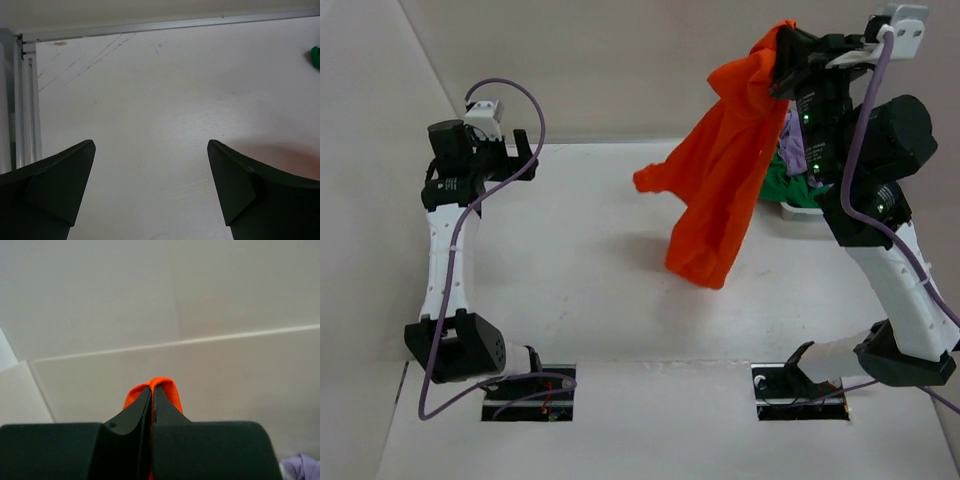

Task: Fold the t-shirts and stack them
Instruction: Move the tshirt to the center of the board

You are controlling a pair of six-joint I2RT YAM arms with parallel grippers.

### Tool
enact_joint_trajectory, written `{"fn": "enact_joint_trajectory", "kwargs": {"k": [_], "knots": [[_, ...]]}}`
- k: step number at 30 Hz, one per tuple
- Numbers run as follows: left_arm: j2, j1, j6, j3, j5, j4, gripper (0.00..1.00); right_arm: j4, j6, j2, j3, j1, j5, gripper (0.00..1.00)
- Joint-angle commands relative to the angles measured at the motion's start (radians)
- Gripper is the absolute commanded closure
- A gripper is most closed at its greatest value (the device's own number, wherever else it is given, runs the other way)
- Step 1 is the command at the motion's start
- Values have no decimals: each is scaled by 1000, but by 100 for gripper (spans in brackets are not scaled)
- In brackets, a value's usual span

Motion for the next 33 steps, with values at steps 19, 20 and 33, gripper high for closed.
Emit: {"fn": "enact_joint_trajectory", "kwargs": {"k": [19,20,33], "knots": [[191,-547,306,-313,-155,-17,0,-433,658,-78,-906,-375,-333,34],[222,-571,299,-315,-169,9,0,-452,681,-87,-947,-363,-326,34],[428,-697,248,-302,-63,20,38,-384,932,-26,-1244,-211,-465,32]]}}
